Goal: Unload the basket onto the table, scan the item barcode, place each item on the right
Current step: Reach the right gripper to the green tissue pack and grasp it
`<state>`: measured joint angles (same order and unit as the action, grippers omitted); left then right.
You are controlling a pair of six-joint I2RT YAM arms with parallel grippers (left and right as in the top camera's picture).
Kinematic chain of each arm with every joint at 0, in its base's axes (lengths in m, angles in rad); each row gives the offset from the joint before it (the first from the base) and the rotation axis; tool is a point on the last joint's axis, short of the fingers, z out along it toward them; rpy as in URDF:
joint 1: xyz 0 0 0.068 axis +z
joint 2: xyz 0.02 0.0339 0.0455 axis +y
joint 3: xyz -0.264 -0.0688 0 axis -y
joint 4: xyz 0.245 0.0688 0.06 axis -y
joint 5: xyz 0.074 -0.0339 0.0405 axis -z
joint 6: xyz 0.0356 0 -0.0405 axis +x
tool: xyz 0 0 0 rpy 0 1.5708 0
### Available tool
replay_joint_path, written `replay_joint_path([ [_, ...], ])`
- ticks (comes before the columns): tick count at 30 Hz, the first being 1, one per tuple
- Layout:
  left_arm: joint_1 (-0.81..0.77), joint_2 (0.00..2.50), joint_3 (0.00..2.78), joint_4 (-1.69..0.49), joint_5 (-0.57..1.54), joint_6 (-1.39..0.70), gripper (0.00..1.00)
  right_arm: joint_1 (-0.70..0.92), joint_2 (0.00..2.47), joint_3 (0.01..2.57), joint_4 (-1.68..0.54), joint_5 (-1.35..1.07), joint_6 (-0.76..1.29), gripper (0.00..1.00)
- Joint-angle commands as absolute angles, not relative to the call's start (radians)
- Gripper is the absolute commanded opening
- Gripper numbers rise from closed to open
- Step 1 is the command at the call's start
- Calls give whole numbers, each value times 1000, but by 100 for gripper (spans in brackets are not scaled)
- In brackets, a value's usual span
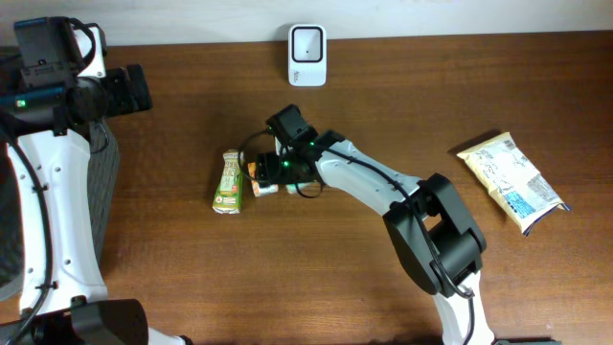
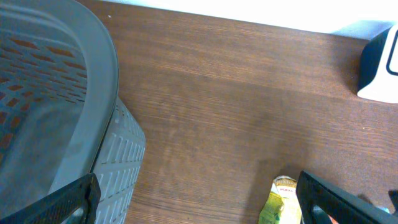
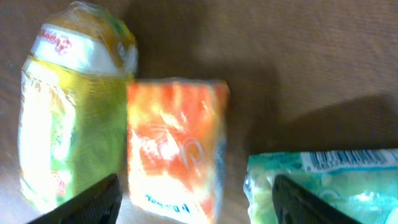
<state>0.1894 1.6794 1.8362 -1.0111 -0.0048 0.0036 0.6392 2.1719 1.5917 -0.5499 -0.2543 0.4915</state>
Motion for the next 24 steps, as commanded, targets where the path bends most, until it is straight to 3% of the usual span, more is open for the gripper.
replay_joint_path([
  [1,191,1681,1839,-1012,-4,15,99,574,2146,1614,-710,-287,343,78],
  [5,191,1681,1839,-1012,-4,15,99,467,2114,1827,-1126,-279,17,83],
  [6,191,1681,1839,-1012,-4,15,99,433,2114,1864,-1206,-239,27,91],
  [9,191,1681,1839,-1012,-4,15,99,323,2116,1847,-1282,-227,282,90],
  [10,191,1681,1839,-1012,-4,15,99,281,2117,1796,-1274,-221,328,74],
  [11,191,1681,1839,-1012,-4,15,99,259,2117,1724,-1240,-197,345,21],
  [12,191,1681,1839,-1012,-4,15,99,254,2117,1672,-1212,-183,364,8],
  [17,191,1681,1839,-1012,-4,15,99,263,2117,1464,-1029,-187,474,4],
  [24,191,1681,1839,-1012,-4,15,99,297,2117,1447,-770,-356,508,4],
])
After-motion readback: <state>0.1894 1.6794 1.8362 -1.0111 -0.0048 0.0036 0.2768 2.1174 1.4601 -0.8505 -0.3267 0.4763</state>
